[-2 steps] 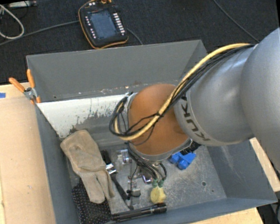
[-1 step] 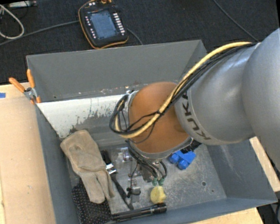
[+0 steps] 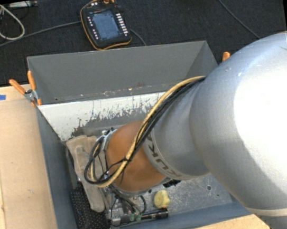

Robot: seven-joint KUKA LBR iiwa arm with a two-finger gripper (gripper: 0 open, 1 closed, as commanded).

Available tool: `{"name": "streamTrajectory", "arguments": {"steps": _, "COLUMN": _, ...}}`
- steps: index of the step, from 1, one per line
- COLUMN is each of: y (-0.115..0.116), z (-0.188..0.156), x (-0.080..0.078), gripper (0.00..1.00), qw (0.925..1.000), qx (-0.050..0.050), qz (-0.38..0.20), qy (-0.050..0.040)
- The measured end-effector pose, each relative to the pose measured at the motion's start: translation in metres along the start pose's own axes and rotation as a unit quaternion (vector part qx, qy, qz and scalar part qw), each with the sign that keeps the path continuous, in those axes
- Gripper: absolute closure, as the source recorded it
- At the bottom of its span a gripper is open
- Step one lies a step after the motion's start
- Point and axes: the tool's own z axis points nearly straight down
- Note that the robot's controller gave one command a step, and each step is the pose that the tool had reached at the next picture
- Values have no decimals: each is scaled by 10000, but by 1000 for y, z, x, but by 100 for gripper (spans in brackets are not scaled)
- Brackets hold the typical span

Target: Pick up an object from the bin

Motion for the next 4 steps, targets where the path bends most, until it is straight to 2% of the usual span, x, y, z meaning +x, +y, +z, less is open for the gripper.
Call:
{"name": "streamTrajectory", "arguments": {"steps": 1, "y": 33, "z": -34, "x": 6, "gripper": 0, "qw": 9940, "qx": 26, "qz": 1096, "qy": 16}}
{"name": "streamTrajectory", "arguments": {"steps": 2, "y": 27, "z": -25, "x": -69, "gripper": 0, "qw": 9849, "qx": 27, "qz": -1730, "qy": 59}}
{"name": "streamTrajectory", "arguments": {"steps": 3, "y": 33, "z": -11, "x": -52, "gripper": 0, "qw": 9913, "qx": 55, "qz": 1317, "qy": 43}}
{"name": "streamTrajectory", "arguments": {"steps": 4, "y": 18, "z": -3, "x": -97, "gripper": 100, "qw": 9923, "qx": 16, "qz": -1239, "qy": 53}}
